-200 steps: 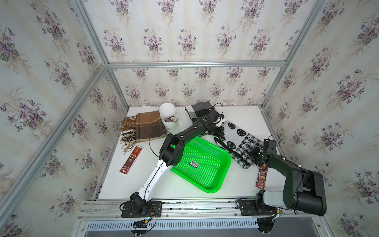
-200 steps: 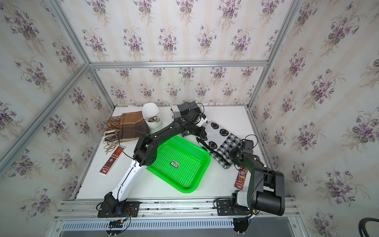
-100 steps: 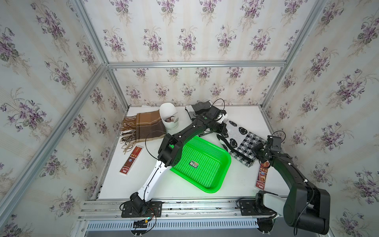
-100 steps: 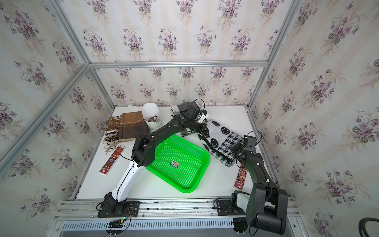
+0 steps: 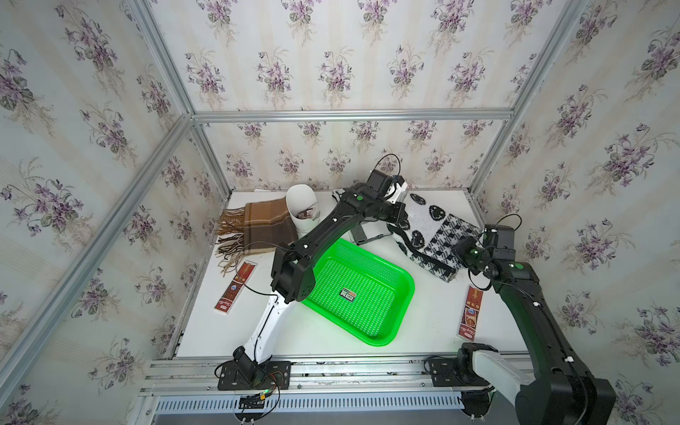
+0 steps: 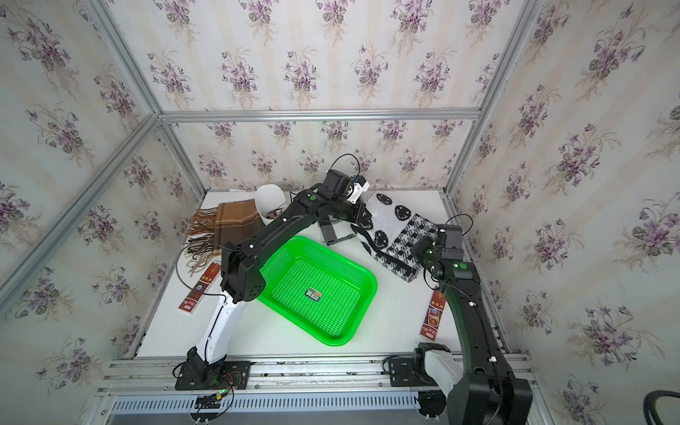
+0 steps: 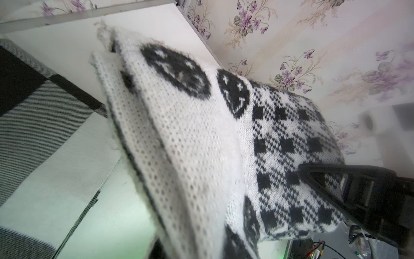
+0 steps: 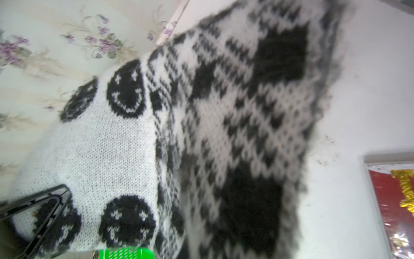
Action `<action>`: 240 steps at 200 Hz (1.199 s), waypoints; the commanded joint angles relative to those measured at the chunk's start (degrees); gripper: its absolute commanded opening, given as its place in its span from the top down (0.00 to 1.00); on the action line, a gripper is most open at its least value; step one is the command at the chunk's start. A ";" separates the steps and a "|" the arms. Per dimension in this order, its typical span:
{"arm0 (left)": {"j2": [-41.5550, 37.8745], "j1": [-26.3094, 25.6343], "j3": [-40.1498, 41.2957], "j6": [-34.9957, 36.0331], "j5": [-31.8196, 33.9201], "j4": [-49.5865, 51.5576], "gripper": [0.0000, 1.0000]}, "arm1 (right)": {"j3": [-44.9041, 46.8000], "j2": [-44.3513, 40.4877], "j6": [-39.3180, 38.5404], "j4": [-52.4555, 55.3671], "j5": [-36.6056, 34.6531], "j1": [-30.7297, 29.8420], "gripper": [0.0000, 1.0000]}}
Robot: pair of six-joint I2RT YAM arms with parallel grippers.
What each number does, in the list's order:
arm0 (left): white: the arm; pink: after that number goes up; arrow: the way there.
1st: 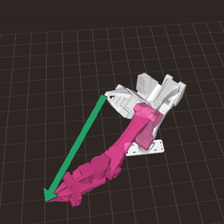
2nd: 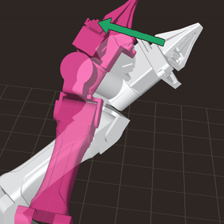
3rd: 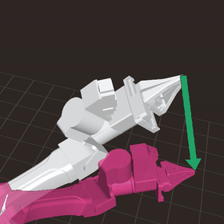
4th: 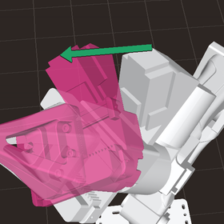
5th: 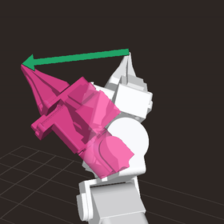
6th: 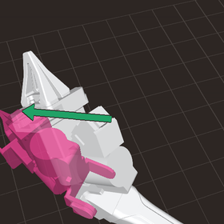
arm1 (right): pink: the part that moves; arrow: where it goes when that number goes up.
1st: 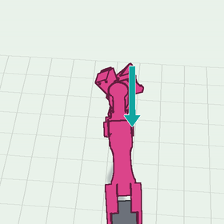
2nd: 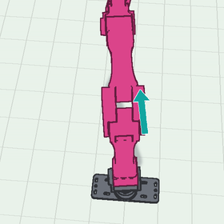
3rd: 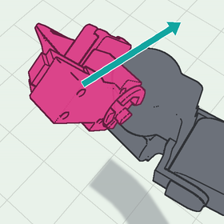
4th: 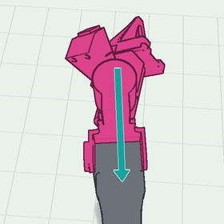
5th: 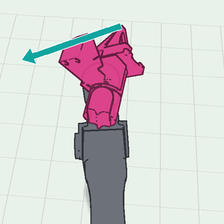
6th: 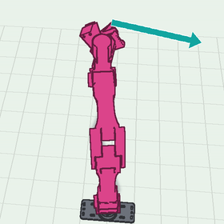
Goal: Put the folded scarf in the basket
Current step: Place the scarf in the basket.
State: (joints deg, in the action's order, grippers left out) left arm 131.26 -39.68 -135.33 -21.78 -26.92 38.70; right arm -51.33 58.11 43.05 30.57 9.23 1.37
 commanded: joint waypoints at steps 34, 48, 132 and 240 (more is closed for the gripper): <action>-17.32 2.67 16.85 2.40 6.03 5.41 1.00 | -4.03 -5.30 9.51 8.60 -3.88 -14.96 1.00; -22.66 3.20 23.21 3.07 8.33 5.81 1.00 | -3.29 -6.07 12.01 8.42 -4.39 -19.37 1.00; -46.78 3.99 55.13 3.05 25.75 7.67 1.00 | -2.83 2.86 20.08 3.27 -11.98 -48.50 1.00; -45.37 6.90 67.47 -0.19 30.54 3.66 1.00 | 2.15 13.72 19.27 -5.64 -6.80 -52.78 1.00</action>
State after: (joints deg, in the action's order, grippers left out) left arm 85.76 -32.82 -68.49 -20.40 0.84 43.83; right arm -49.56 70.52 62.94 27.59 0.10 -51.00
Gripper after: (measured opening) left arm 0.112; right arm 0.118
